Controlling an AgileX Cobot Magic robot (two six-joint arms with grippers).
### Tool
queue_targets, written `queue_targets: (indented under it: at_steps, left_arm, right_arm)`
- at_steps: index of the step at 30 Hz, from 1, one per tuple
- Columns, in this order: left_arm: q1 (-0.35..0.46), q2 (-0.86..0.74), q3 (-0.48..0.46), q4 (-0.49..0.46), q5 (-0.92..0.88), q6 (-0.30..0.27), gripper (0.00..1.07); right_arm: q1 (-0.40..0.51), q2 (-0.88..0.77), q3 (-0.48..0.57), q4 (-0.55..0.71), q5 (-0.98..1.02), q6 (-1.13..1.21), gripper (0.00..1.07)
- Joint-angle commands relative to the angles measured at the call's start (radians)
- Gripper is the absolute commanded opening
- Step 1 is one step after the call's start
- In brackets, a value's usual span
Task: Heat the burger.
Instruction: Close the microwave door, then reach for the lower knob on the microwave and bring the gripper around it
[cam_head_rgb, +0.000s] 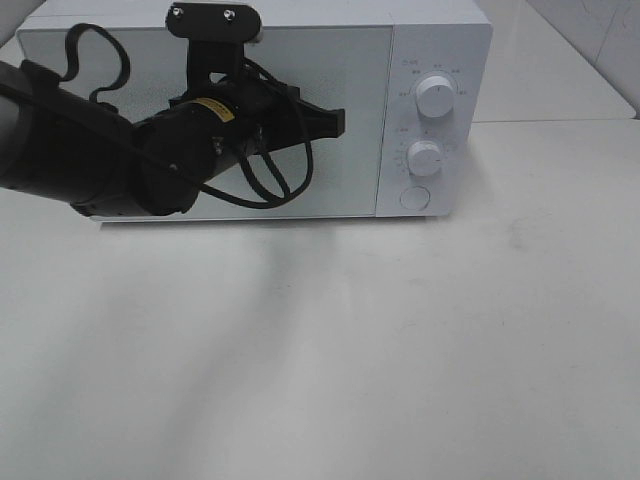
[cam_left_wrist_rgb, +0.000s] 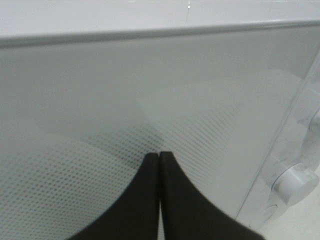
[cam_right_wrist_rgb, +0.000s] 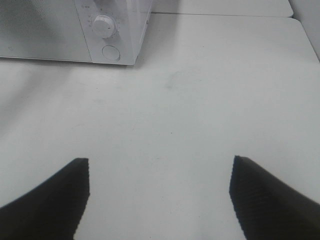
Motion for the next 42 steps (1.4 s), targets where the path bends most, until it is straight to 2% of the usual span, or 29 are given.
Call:
queue_targets:
  at_steps: [1, 5, 7, 13, 15, 20, 21, 22, 24, 25, 26, 27, 28, 29, 37, 41, 42]
  left_arm:
    - [0.026, 0.017, -0.051, -0.086, -0.086, 0.035, 0.00]
    - [0.026, 0.012, -0.051, -0.091, -0.059, 0.037, 0.00]
    - [0.025, -0.007, -0.050, -0.091, 0.058, 0.037, 0.00]
    - [0.013, -0.047, -0.003, -0.091, 0.089, 0.038, 0.00]
    - [-0.007, -0.094, 0.067, -0.091, 0.095, 0.038, 0.00]
    - [-0.017, -0.152, 0.149, -0.091, 0.147, 0.037, 0.04]
    - [-0.020, -0.178, 0.176, -0.090, 0.193, 0.037, 0.11]
    - [-0.020, -0.178, 0.176, -0.090, 0.193, 0.037, 0.11]
    - [-0.020, -0.209, 0.205, -0.080, 0.291, 0.037, 0.39]
    - [-0.020, -0.209, 0.205, -0.080, 0.291, 0.037, 0.39]
    - [-0.020, -0.224, 0.218, -0.080, 0.355, 0.034, 0.69]
    - [-0.020, -0.230, 0.221, -0.081, 0.385, 0.033, 0.82]
    - [-0.020, -0.230, 0.221, -0.081, 0.385, 0.033, 0.82]
    - [-0.020, -0.241, 0.221, -0.082, 0.485, 0.030, 1.01]
    - [-0.020, -0.266, 0.221, -0.071, 0.746, 0.030, 1.00]
    - [-0.019, -0.306, 0.221, 0.009, 0.937, 0.033, 1.00]
    - [-0.019, -0.306, 0.221, 0.009, 0.937, 0.033, 1.00]
  right_arm:
    - [-0.008, -0.029, 0.001, 0.004, -0.013, 0.001, 0.76]
    - [-0.008, -0.029, 0.001, 0.004, -0.013, 0.001, 0.76]
    - [-0.008, -0.029, 0.001, 0.004, -0.013, 0.001, 0.76]
    - [-0.008, -0.029, 0.001, 0.004, -0.013, 0.001, 0.76]
    - [-0.008, -0.029, 0.001, 0.004, -0.013, 0.001, 0.76]
    - [-0.008, -0.029, 0.001, 0.004, -0.013, 0.001, 0.76]
    - [-0.008, -0.029, 0.001, 0.004, -0.013, 0.001, 0.76]
    - [-0.008, -0.029, 0.001, 0.004, -0.013, 0.001, 0.76]
    - [-0.008, -0.029, 0.001, 0.004, -0.013, 0.001, 0.76]
    - [-0.008, -0.029, 0.001, 0.004, -0.013, 0.001, 0.76]
    - [-0.008, -0.029, 0.001, 0.004, -0.013, 0.001, 0.76]
    - [-0.008, -0.029, 0.001, 0.004, -0.013, 0.001, 0.76]
    - [-0.008, -0.029, 0.001, 0.004, -0.013, 0.001, 0.76]
    - [-0.008, -0.029, 0.001, 0.004, -0.013, 0.001, 0.76]
    - [-0.008, -0.029, 0.001, 0.004, -0.013, 0.001, 0.76]
    - [-0.008, -0.029, 0.001, 0.004, -0.013, 0.001, 0.76]
    - [-0.008, -0.029, 0.001, 0.004, -0.013, 0.001, 0.76]
